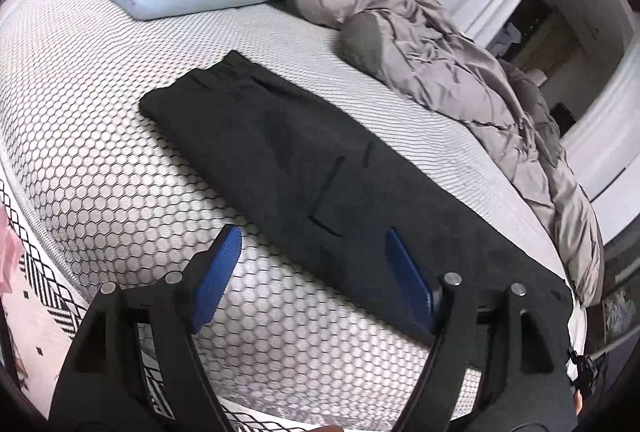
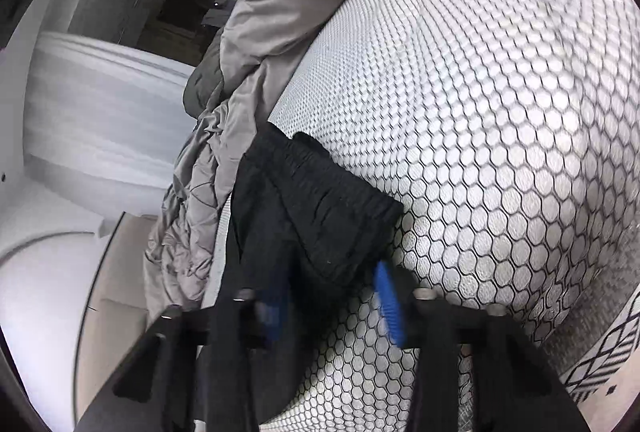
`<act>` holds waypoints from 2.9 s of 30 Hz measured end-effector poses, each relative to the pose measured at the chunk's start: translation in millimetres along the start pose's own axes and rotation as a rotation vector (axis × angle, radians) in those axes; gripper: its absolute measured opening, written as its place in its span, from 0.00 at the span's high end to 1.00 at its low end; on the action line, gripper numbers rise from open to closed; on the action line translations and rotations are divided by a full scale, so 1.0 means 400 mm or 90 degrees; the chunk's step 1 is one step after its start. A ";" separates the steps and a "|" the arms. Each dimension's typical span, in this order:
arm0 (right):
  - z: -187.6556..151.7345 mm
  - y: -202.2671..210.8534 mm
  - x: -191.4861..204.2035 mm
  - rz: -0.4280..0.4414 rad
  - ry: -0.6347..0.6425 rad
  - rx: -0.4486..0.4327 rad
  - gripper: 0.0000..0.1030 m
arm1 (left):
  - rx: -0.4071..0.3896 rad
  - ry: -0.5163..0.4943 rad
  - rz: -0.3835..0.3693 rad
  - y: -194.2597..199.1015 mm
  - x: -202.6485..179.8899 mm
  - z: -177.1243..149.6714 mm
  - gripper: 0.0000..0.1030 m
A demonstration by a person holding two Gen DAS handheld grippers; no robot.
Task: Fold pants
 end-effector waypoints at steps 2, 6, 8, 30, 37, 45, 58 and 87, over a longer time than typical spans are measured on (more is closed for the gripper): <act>-0.005 0.025 0.033 -0.006 0.045 -0.026 0.85 | -0.002 -0.010 -0.013 0.008 -0.028 0.004 0.26; -0.016 -0.007 -0.006 -0.102 0.064 -0.004 0.85 | -0.001 -0.018 -0.033 -0.008 -0.083 0.012 0.23; -0.026 -0.026 -0.030 -0.109 0.043 0.024 0.84 | 0.008 -0.023 -0.039 -0.027 -0.111 0.007 0.23; 0.161 -0.197 0.209 -0.165 0.332 0.023 0.30 | 0.166 -0.205 -0.125 -0.355 -0.458 -0.097 0.01; 0.133 -0.262 0.299 -0.206 0.478 0.023 0.91 | 0.152 -0.193 -0.136 -0.356 -0.451 -0.086 0.01; 0.190 -0.274 0.264 -0.353 0.434 -0.057 0.95 | 0.144 -0.148 -0.125 -0.357 -0.399 -0.054 0.01; 0.141 -0.242 0.295 -0.334 0.454 -0.054 0.53 | 0.147 -0.250 -0.085 -0.359 -0.432 -0.096 0.01; -0.242 -0.216 0.275 -0.317 0.712 0.082 0.04 | 0.250 -0.528 -0.151 -0.360 -0.745 -0.513 0.01</act>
Point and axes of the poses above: each gripper's, at about its wrist camera, not at the fingertips, and y roughly against the way its jaws point, x to its left, z to its top, the point moved 8 cm from there along -y, roughly the way its jaws point, and after that the axes turned 8 degrees about -z, right-handed, at the moved point
